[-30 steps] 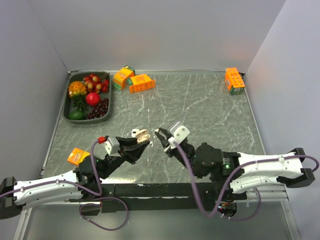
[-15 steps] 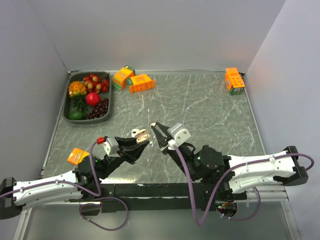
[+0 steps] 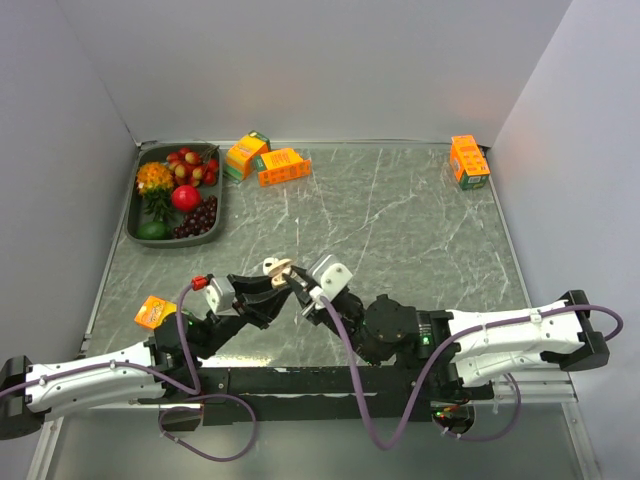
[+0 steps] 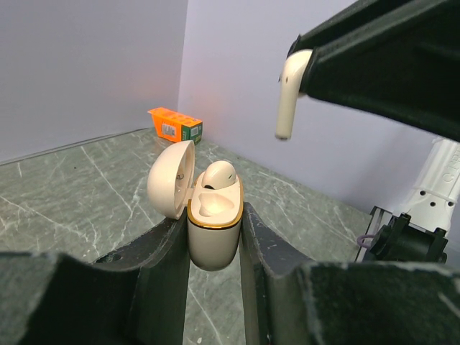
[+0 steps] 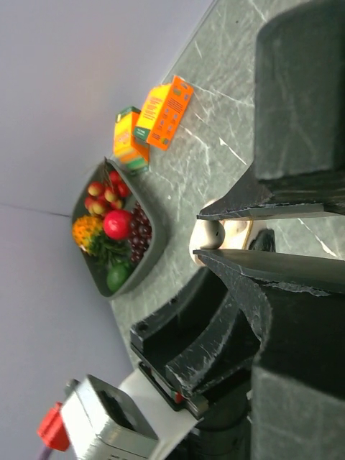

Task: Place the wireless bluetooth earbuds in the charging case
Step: Place the earbud in the charging case.

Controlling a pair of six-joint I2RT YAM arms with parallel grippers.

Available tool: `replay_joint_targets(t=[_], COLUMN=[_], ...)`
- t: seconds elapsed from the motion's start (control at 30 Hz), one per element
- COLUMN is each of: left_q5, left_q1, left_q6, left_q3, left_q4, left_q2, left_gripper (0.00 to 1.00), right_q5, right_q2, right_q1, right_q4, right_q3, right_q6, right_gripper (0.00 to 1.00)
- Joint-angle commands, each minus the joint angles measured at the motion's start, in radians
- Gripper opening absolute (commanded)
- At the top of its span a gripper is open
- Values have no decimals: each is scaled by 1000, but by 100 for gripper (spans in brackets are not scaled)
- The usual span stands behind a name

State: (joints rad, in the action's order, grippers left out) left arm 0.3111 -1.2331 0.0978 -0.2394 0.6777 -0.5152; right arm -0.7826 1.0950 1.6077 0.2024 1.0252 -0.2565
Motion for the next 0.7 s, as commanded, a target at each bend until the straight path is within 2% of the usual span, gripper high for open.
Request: replay_joint_targets(t=[0.0, 0.67], left_q5=[-20, -24], left_q1=[-6, -5], left_q6=[-1, 20], left_q3=[-5, -11], left_q4=[59, 42], left_q2=[-8, -5], left_gripper=[1, 1], right_q5=[31, -30], right_q2=[25, 85], right_q1=[9, -17], right_q4=[-27, -51], right_q3=[62, 70], right_q6=[42, 86], right_gripper=[0, 0])
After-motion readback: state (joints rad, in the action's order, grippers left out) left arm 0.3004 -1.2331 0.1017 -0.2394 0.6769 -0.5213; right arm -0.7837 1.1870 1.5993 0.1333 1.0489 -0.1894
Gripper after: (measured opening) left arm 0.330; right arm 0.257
